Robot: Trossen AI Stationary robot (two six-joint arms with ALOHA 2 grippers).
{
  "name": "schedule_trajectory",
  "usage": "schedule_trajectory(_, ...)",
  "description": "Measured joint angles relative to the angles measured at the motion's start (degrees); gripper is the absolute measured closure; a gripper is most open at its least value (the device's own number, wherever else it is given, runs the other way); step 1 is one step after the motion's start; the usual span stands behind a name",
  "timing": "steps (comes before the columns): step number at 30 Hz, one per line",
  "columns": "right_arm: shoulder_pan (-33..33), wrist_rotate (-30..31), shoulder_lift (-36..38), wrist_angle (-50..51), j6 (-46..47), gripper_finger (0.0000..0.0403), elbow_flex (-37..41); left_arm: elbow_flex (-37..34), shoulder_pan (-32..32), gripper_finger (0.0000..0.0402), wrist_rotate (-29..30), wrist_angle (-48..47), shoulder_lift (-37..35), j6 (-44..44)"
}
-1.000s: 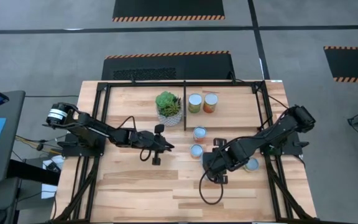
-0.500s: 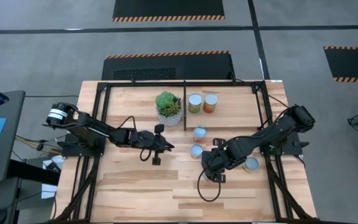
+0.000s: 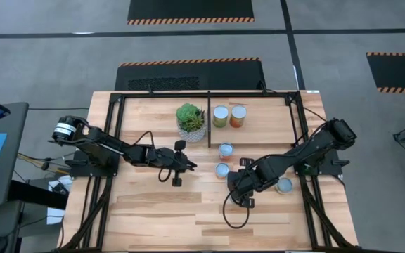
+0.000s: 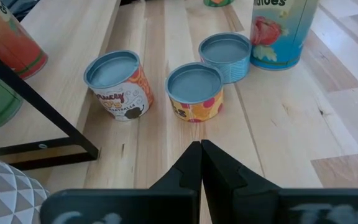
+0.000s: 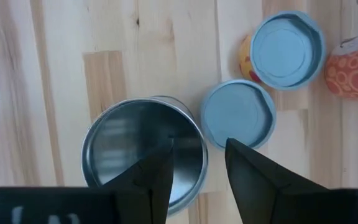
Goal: Pick and place cans onto a shelf
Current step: Put the canned tomatoes on the shelf
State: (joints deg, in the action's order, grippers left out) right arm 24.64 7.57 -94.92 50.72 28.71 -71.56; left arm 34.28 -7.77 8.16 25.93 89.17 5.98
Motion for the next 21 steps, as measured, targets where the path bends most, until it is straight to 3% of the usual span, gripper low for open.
schedule_trajectory(12,0.00,-0.02,0.15,-0.53,0.34,0.0250,1.41,0.00,0.00,0.0402,0.09,0.02,-0.02,0.22)
schedule_trajectory(21,-0.04,-0.04,0.11,-0.41,0.32,0.0320,1.43,0.00,0.00,0.0402,0.17,0.04,-0.02,0.24)
